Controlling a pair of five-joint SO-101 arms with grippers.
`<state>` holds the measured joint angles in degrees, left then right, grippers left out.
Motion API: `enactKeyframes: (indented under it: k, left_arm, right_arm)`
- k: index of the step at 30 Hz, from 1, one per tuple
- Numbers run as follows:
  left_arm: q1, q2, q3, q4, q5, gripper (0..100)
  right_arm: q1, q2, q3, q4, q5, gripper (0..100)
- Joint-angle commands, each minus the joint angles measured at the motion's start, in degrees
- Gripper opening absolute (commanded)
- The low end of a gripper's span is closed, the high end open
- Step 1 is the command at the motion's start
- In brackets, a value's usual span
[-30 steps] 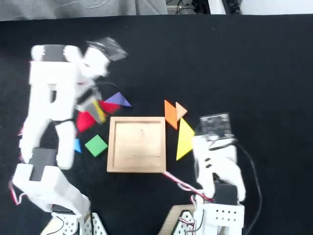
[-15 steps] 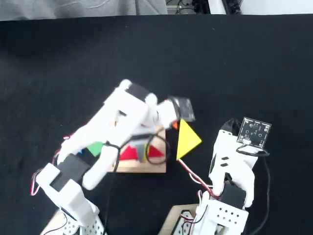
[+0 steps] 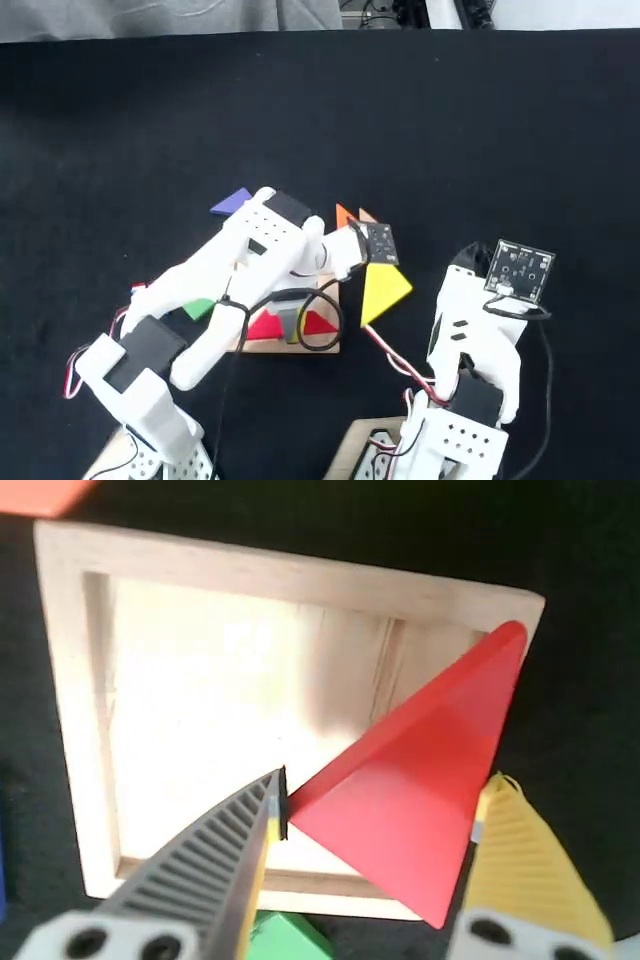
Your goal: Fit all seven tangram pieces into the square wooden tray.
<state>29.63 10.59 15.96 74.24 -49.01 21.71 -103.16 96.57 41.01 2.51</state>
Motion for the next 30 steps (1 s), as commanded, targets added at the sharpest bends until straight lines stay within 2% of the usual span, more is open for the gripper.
enactKeyframes:
  k: [1, 11, 16, 25, 28, 30]
  left_arm:
    - [-1.36, -2.46, -0.31, -0.35, 0.00, 30]
    - [-2.15, -2.73, 1.45, 0.00, -2.81, 30]
    - [-2.68, -2.73, 1.45, 0.00, -2.81, 37]
    - [-2.86, -2.73, 0.84, -0.62, -2.90, 37]
    - [-5.58, -2.81, -2.42, -3.69, -2.11, 37]
    - [-8.31, -2.55, -6.46, -5.98, 3.16, 37]
  right_arm:
    - [0.53, -4.26, -0.04, -1.05, 0.18, 1.2]
    - [0.35, -4.26, -0.04, -0.97, 0.18, 1.2]
    - [0.26, -4.26, -0.04, -0.97, 0.18, 1.2]
    - [0.26, -4.26, -0.04, -0.97, 0.18, 1.2]
    - [0.26, -4.26, -0.04, -0.97, 0.18, 1.2]
    - [0.26, -4.26, -0.04, -0.97, 0.18, 1.2]
